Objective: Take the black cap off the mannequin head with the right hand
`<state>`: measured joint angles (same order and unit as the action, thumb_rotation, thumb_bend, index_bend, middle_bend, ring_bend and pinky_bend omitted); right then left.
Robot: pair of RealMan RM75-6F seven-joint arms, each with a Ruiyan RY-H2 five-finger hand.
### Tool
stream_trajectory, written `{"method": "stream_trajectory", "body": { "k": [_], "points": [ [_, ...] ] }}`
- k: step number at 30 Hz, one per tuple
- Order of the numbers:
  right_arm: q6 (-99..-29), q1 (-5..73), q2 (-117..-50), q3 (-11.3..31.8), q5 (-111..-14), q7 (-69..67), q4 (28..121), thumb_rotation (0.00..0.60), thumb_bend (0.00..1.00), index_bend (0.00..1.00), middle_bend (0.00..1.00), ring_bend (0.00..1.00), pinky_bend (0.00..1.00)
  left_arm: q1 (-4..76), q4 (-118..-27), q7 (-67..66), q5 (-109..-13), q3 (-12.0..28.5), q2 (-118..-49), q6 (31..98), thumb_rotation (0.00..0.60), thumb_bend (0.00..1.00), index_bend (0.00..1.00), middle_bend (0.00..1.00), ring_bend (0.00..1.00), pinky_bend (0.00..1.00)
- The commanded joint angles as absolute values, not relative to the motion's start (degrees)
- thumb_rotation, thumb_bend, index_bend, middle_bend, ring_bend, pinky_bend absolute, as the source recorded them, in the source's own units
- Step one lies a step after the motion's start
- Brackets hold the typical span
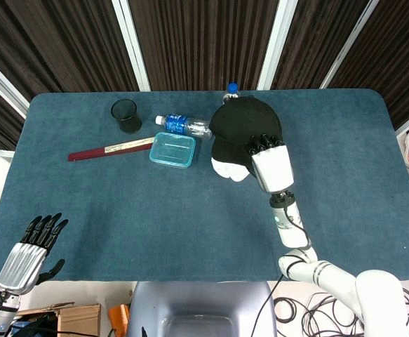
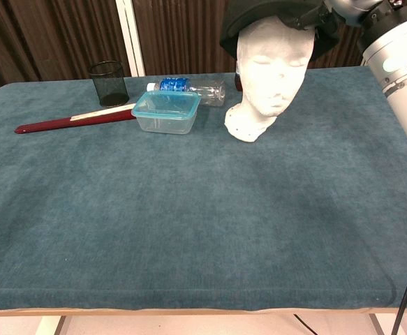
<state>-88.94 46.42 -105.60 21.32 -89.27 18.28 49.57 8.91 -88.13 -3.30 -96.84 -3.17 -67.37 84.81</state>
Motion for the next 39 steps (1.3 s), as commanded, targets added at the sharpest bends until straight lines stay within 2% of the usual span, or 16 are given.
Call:
{"method": "stream_trajectory", "body": {
  "k": [1,7,15,22,27,32,39],
  "points": [
    [-90.92,47.62,-105.13,20.74,-91.40,20.44,45.68,0.600,0.39,0.98,0.68,0.60,0.82,8.90,-88.06,-3.34,-97.14,-3.29,-67.45,84.89,0.600,0.32,0.00,0.00,0.00,0.00],
    [-94.08,51.28,-104.37,19.88,-94.52,24.08,37.90,0.600,0.39,0.99,0.68,0.61,0.83,9.03,-87.92,-3.34,-97.23,-3.29,-67.65,84.67,0.600,0.33,0.00,0.00,0.00,0.00],
    [-98.05,52.13,-99.93,19.91,-95.15,26.35,38.19,0.600,0.39,0.99,0.68,0.62,0.83,9.13,-87.92,-3.22,-97.08,-3.26,-67.56,84.42,0.600,0.32,0.00,0.00,0.00,0.00],
    [-104.67,44.18,-91.94,18.59,-94.00,24.25,45.52,0.600,0.39,0.99,0.68,0.62,0.84,8.99,-87.99,-3.01,-97.24,-3.40,-67.39,84.62,0.600,0.32,0.00,0.00,0.00,0.00],
    [-107.82,35.59,-88.98,15.64,-92.07,17.71,45.50,0.600,0.39,0.99,0.68,0.62,0.84,9.17,-88.22,-3.26,-97.19,-3.38,-67.46,84.22,0.600,0.33,0.00,0.00,0.00,0.00],
    [-107.12,28.98,-92.24,12.53,-89.51,7.45,40.29,0.600,0.39,0.99,0.69,0.63,0.84,9.51,-88.39,-3.91,-97.02,-3.31,-67.70,83.48,0.600,0.32,0.00,0.00,0.00,0.00],
    [-103.78,25.88,-105.15,10.15,-87.83,-6.76,22.93,0.600,0.39,1.00,0.70,0.63,0.85,9.80,-88.43,-4.45,-96.72,-3.32,-67.94,82.69,0.600,0.32,0.00,0.00,0.00,0.00]
  ]
}}
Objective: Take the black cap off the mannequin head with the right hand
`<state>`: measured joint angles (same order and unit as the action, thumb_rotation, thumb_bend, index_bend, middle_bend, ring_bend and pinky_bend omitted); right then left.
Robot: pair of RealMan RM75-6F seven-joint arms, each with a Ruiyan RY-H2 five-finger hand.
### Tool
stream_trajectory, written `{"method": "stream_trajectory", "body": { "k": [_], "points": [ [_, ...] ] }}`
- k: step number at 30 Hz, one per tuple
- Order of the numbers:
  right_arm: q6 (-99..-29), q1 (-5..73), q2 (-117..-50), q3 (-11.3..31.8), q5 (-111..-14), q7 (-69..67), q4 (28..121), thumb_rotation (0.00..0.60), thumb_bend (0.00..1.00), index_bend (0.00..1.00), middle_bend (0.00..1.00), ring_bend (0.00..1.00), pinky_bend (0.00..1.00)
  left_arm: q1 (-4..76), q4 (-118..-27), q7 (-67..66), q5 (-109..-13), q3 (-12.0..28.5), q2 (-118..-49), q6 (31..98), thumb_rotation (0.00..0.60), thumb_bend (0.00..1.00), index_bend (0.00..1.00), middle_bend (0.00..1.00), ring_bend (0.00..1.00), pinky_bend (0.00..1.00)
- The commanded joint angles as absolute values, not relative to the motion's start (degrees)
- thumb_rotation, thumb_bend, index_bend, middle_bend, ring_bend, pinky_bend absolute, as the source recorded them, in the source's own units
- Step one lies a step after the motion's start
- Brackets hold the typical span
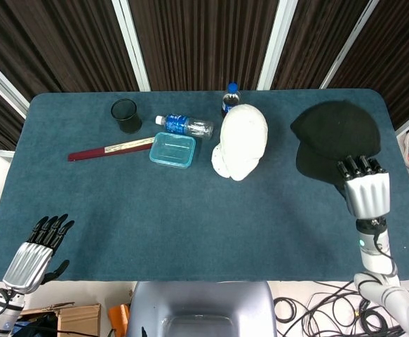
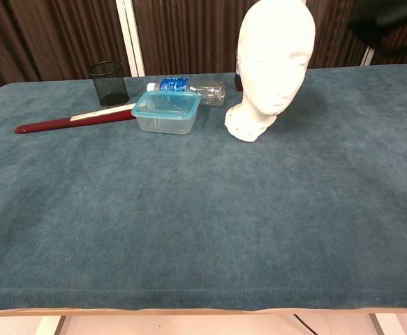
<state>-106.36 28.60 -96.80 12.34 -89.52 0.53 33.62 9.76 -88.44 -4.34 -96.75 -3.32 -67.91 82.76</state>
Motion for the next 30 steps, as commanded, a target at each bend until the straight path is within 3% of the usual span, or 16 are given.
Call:
{"method": "stream_trajectory", "body": {
  "k": [1,9,12,13,16,23,25,30],
  "points": [
    [-102.97,25.88,-106.63,9.98,-87.69,-7.85,21.09,0.600,0.39,1.00,0.70,0.63,0.85,9.81,-88.43,-4.50,-96.72,-3.34,-67.95,82.66,0.600,0.32,0.00,0.00,0.00,0.00],
    [-98.66,25.90,-114.29,7.31,-88.67,-11.81,11.01,0.600,0.39,1.00,0.70,0.63,0.85,9.42,-88.35,-4.53,-96.38,-3.38,-67.81,83.05,0.600,0.33,0.00,0.00,0.00,0.00],
    [-97.85,25.71,-115.25,6.17,-89.35,-12.27,9.46,0.600,0.39,0.94,0.70,0.62,0.85,9.36,-88.26,-4.25,-96.37,-3.44,-67.70,83.11,0.600,0.33,0.00,0.00,0.00,0.00],
    [-97.38,25.48,-115.39,5.68,-89.62,-12.32,9.09,0.600,0.39,0.91,0.69,0.61,0.84,9.38,-88.22,-4.18,-96.35,-3.45,-67.68,83.03,0.600,0.33,0.00,0.00,0.00,0.00],
    [-95.51,24.39,-115.51,4.37,-90.29,-11.82,9.00,0.600,0.38,0.65,0.58,0.52,0.79,9.49,-88.17,-4.09,-96.26,-3.45,-67.69,82.79,0.600,0.33,0.00,0.00,0.00,0.00],
    [-95.48,19.42,-113.88,0.38,-92.79,-12.98,12.64,0.600,0.21,0.07,0.29,0.27,0.61,9.62,-88.05,-4.61,-96.11,-3.47,-68.13,82.32,0.600,0.33,0.00,0.00,0.00,0.00],
    [-95.20,17.70,-112.61,-1.10,-93.72,-13.35,14.70,0.600,0.18,0.01,0.23,0.22,0.57,9.82,-88.06,-4.85,-95.73,-3.48,-68.28,81.60,0.600,0.33,0.00,0.00,0.00,0.00],
    [-95.44,14.04,-108.11,-4.39,-95.81,-13.39,21.54,0.600,0.12,0.00,0.13,0.12,0.46,10.11,-88.24,-5.46,-95.62,-3.54,-68.52,80.91,0.600,0.33,0.00,0.00,0.00,0.00]
  ]
}}
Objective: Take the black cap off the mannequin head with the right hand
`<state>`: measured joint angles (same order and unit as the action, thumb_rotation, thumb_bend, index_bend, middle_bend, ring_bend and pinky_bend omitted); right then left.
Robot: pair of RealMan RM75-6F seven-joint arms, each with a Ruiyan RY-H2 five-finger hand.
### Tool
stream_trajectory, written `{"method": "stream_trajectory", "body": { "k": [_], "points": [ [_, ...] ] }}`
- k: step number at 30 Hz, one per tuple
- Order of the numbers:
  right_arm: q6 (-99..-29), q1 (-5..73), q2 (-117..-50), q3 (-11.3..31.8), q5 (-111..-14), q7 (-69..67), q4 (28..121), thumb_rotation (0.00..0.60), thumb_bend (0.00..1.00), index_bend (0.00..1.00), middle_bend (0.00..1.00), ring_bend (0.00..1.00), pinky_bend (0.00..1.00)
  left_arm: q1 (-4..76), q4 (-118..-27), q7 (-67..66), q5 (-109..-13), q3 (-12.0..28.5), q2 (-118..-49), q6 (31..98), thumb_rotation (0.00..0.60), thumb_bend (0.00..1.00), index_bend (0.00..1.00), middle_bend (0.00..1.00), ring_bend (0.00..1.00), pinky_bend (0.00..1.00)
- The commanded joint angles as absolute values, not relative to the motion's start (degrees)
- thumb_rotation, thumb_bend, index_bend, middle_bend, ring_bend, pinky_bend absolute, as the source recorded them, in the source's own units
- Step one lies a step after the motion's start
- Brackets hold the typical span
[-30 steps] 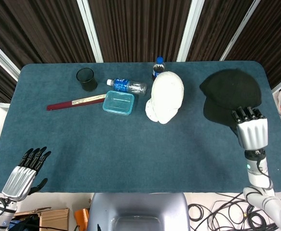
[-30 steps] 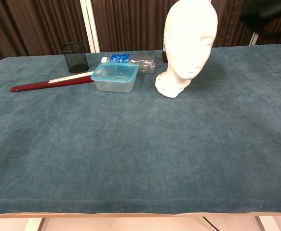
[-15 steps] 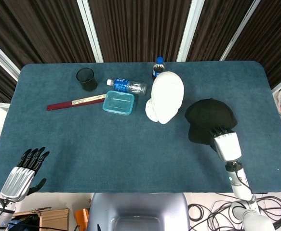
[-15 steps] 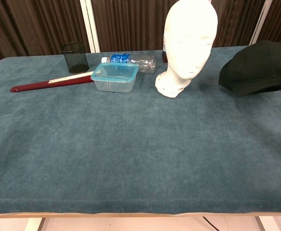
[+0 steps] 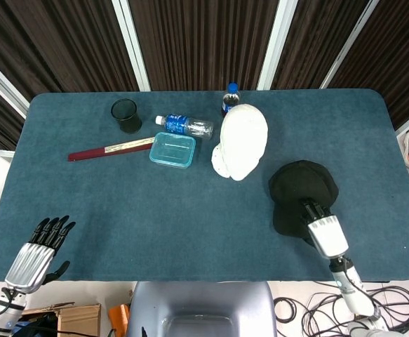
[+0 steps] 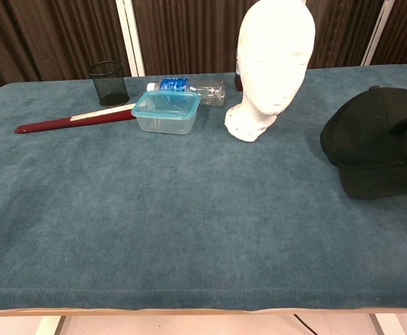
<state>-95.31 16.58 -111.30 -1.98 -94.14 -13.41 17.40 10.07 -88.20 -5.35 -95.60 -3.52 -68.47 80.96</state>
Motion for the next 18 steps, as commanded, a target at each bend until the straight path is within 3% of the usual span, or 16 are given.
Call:
{"method": "stream_trajectory", "body": {
  "k": [1,5,8,13,18],
  "points": [
    [-95.38,13.21,-106.99,-5.11,-96.21,-12.77,22.75,0.600,0.11,0.00,0.11,0.10,0.44,10.11,-88.24,-5.55,-95.61,-3.53,-68.55,80.92,0.600,0.33,0.00,0.00,0.00,0.00],
    [-91.85,10.87,-100.70,-7.57,-96.86,-6.75,30.83,0.600,0.06,0.00,0.02,0.01,0.29,10.19,-88.26,-5.68,-95.15,-3.45,-68.58,80.55,0.600,0.33,0.00,0.00,0.00,0.00],
    [-89.59,10.00,-93.53,-8.93,-96.95,-0.88,42.20,0.600,0.04,0.00,0.00,0.00,0.19,10.35,-88.36,-5.67,-95.02,-3.45,-68.56,80.22,0.600,0.33,0.00,0.00,0.00,0.00],
    [-80.96,9.89,-78.26,-12.50,-95.09,9.92,67.62,0.600,0.03,0.00,0.00,0.00,0.11,10.40,-88.48,-5.88,-95.17,-3.56,-68.57,80.19,0.600,0.33,0.00,0.00,0.00,0.00],
    [-78.00,10.16,-68.14,-14.66,-94.72,14.26,83.68,0.600,0.02,0.00,0.00,0.00,0.04,10.27,-88.66,-5.83,-95.00,-3.52,-68.45,80.42,0.600,0.32,0.00,0.00,0.00,0.00]
  ]
}}
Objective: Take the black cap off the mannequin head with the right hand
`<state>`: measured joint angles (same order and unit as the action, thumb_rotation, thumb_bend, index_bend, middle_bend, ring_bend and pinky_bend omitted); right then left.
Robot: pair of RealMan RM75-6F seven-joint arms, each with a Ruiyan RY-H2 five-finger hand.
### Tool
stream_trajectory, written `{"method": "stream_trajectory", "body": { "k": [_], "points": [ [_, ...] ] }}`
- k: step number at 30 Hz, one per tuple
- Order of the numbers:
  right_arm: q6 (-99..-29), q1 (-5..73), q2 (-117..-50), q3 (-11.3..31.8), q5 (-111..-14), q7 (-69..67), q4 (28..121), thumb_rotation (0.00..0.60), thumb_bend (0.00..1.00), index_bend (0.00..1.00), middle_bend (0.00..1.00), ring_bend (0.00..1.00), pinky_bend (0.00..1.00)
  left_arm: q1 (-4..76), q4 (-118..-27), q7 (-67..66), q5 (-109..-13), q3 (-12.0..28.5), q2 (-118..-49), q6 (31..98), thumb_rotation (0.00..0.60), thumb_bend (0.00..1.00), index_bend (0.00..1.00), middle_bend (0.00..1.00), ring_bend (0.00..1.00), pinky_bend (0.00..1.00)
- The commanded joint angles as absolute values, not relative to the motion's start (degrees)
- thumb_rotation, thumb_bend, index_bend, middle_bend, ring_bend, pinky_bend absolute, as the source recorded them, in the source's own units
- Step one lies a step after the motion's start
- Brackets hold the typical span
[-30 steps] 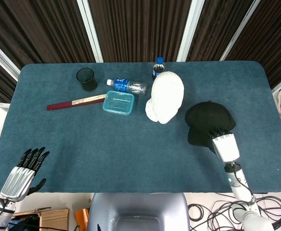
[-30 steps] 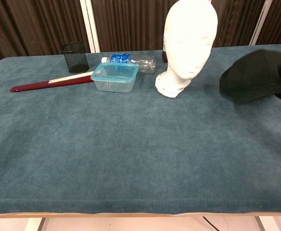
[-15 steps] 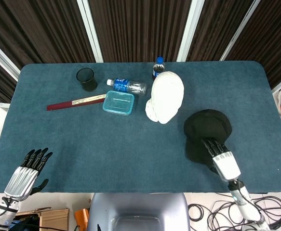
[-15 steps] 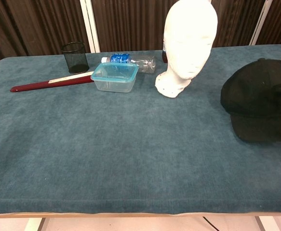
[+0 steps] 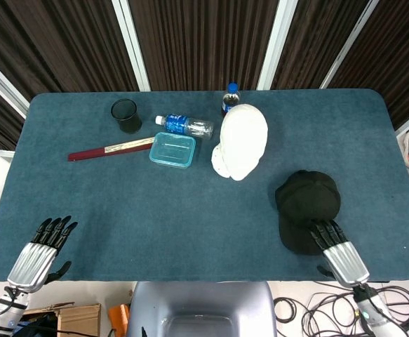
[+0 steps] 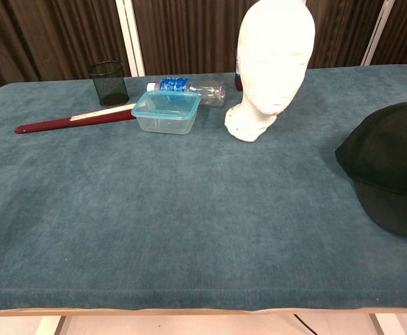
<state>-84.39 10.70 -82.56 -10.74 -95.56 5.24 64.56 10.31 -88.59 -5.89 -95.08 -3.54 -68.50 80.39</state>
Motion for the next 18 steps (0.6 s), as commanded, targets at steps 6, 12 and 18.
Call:
{"method": "stream_trajectory", "body": {
  "k": [6,12,18],
  "points": [
    [-90.78,5.27,-63.80,-11.98,-96.96,13.21,90.39,0.600,0.01,0.00,0.00,0.00,0.04,9.59,-88.87,-5.62,-95.41,-3.36,-68.01,82.30,0.600,0.32,0.00,0.00,0.00,0.00],
    [-94.58,1.59,-61.79,-6.66,-87.74,8.84,94.82,0.600,0.02,0.00,0.00,0.00,0.03,8.96,-89.02,-5.28,-95.70,-3.39,-67.55,83.59,0.600,0.33,0.00,0.00,0.00,0.00],
    [-91.85,1.49,-60.76,-4.72,-84.36,9.55,95.23,0.600,0.02,0.00,0.00,0.00,0.02,8.51,-88.72,-5.42,-96.41,-3.25,-67.74,85.00,0.600,0.33,0.00,0.00,0.00,0.00]
  ]
}}
